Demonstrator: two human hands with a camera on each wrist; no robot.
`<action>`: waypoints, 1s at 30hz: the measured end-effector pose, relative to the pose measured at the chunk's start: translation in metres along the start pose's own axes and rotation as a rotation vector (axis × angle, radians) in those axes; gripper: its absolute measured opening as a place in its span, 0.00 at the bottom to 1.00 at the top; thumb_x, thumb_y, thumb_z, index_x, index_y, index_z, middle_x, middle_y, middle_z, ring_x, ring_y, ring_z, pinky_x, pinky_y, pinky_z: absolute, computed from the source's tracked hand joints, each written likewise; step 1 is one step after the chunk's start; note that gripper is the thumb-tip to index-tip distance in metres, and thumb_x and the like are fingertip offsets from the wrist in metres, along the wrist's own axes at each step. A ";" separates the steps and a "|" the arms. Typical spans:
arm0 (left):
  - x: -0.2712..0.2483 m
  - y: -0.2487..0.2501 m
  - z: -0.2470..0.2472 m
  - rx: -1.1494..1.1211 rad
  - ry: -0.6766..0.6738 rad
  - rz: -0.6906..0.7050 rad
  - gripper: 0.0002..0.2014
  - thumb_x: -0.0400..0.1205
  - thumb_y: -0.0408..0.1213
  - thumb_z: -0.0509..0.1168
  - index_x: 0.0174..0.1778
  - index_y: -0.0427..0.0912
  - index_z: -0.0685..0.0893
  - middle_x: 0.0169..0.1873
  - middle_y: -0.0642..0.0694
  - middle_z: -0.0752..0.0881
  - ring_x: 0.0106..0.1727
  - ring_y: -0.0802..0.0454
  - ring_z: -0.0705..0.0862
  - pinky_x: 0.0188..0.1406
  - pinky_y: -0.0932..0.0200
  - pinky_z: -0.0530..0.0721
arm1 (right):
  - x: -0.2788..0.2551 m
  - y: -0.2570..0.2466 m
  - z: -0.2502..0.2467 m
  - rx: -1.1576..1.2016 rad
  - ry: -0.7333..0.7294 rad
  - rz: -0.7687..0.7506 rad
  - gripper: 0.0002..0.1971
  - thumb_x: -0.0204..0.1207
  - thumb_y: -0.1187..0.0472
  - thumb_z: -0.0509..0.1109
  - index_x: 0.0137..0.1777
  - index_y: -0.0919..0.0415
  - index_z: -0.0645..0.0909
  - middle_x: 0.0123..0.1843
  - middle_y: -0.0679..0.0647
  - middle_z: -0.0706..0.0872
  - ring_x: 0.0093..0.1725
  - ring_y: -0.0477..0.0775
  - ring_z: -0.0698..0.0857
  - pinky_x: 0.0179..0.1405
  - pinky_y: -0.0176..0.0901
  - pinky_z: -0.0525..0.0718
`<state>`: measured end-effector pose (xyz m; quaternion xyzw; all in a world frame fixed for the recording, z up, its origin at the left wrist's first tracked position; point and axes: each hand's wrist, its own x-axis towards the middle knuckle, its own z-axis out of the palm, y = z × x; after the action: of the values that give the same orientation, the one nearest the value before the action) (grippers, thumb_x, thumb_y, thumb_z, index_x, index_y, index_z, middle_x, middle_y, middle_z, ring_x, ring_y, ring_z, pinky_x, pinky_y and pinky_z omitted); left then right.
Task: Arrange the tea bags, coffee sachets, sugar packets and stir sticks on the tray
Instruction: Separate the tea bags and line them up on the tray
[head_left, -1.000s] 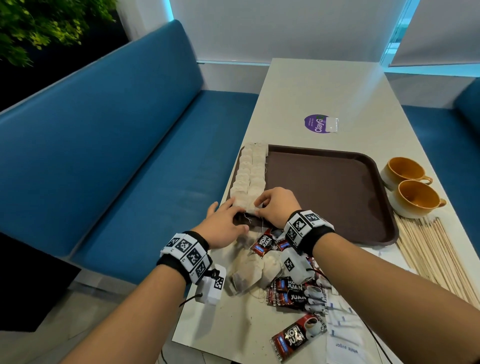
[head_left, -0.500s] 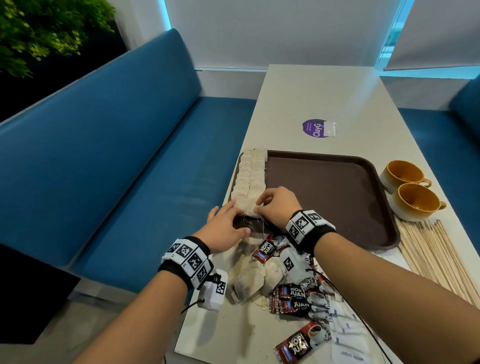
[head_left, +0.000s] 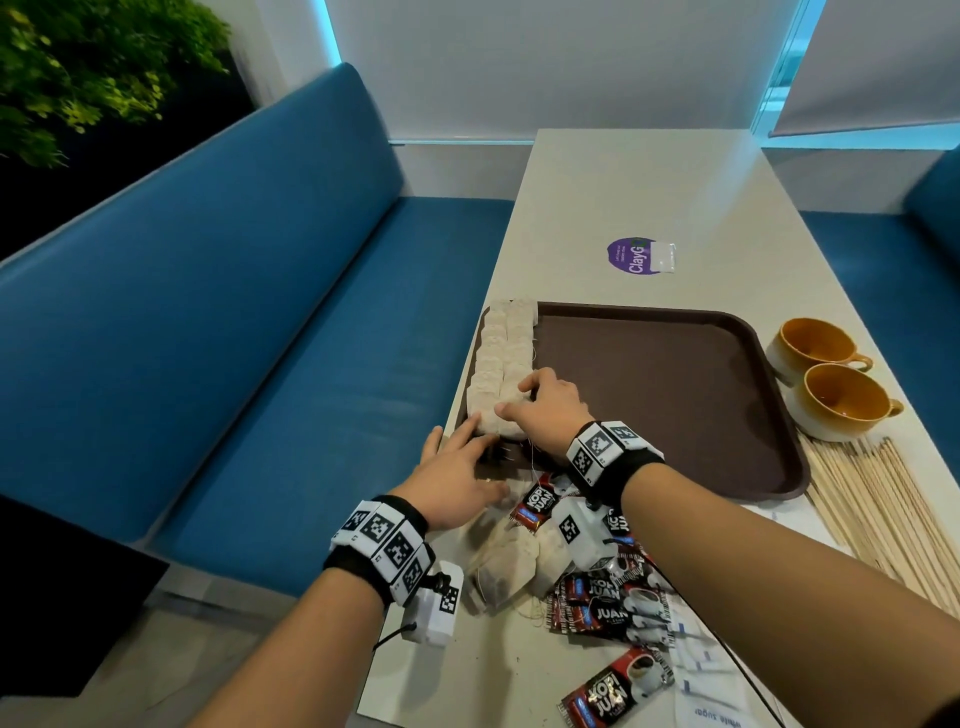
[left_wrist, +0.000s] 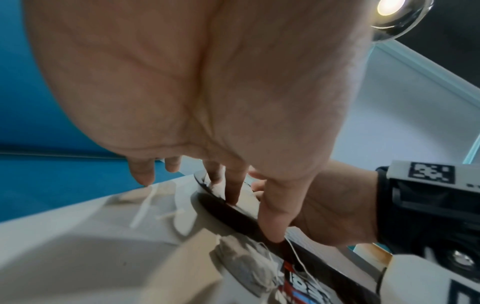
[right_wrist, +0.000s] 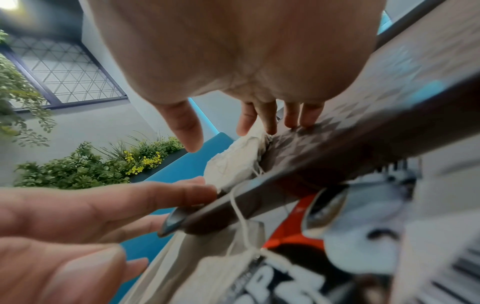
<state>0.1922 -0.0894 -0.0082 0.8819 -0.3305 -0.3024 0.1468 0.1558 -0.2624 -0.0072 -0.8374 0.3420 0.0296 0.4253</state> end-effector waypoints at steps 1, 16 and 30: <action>0.000 -0.001 0.000 -0.013 0.002 -0.003 0.38 0.85 0.56 0.65 0.89 0.58 0.55 0.89 0.60 0.40 0.89 0.39 0.33 0.88 0.39 0.44 | -0.001 0.001 -0.001 0.018 0.001 -0.005 0.25 0.72 0.40 0.76 0.65 0.45 0.73 0.74 0.56 0.73 0.70 0.63 0.77 0.74 0.58 0.76; 0.000 -0.005 0.001 -0.058 0.009 -0.022 0.42 0.85 0.57 0.66 0.91 0.54 0.50 0.89 0.60 0.40 0.89 0.42 0.32 0.88 0.41 0.44 | -0.010 0.001 -0.007 -0.043 -0.048 -0.078 0.38 0.76 0.43 0.75 0.84 0.47 0.65 0.84 0.58 0.68 0.82 0.61 0.70 0.83 0.65 0.68; 0.009 -0.005 0.003 -0.023 0.005 -0.042 0.42 0.83 0.57 0.67 0.90 0.59 0.52 0.89 0.60 0.40 0.89 0.39 0.34 0.88 0.35 0.48 | -0.006 0.015 -0.015 -0.205 -0.041 -0.225 0.08 0.81 0.57 0.73 0.54 0.47 0.93 0.47 0.41 0.82 0.54 0.45 0.85 0.52 0.35 0.77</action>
<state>0.1983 -0.0921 -0.0163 0.8876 -0.3082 -0.3070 0.1513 0.1387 -0.2762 -0.0056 -0.9088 0.2325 0.0336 0.3449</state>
